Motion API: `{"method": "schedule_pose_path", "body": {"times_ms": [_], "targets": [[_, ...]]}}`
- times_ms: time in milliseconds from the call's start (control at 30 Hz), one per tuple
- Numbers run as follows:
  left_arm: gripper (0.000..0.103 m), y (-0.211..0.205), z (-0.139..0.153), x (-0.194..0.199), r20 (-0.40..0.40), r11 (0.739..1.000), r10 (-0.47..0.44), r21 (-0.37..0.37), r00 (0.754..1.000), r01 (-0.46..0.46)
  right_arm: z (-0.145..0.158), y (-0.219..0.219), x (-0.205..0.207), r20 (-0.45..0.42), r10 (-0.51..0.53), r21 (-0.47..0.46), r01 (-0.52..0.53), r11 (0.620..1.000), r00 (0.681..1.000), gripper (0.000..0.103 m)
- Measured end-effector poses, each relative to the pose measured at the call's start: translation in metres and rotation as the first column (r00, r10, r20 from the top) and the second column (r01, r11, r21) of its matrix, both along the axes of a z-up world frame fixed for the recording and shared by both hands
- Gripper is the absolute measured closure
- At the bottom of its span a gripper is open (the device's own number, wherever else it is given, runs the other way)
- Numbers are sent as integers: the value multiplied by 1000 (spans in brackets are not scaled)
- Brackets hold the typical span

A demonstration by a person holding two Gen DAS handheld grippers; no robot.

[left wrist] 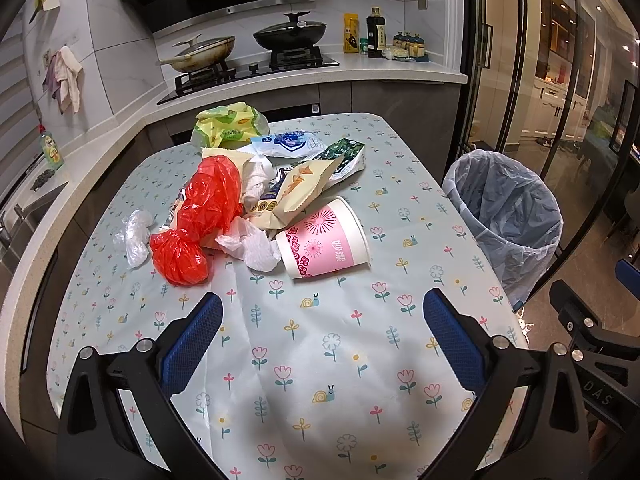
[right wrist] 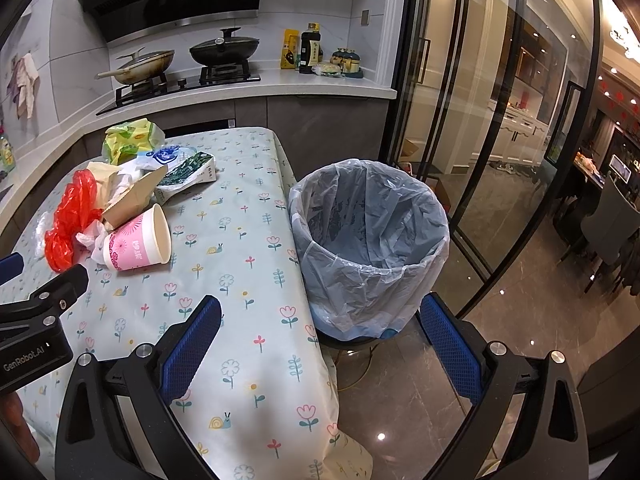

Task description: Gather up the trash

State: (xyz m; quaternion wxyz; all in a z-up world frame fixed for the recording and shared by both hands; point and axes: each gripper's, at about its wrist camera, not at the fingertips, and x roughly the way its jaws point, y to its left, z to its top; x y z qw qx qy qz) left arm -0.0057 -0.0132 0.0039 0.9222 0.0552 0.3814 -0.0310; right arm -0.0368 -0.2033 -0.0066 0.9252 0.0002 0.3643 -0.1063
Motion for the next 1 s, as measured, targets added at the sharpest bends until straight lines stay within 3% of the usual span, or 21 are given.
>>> {"method": "schedule_pose_path", "body": {"times_ms": [1000], "targets": [[7,-1,-2,-2,-3,1000,4,-11,1000,-4,-1,2,1,-3,2,-5,-2,1000,1000,7]]}}
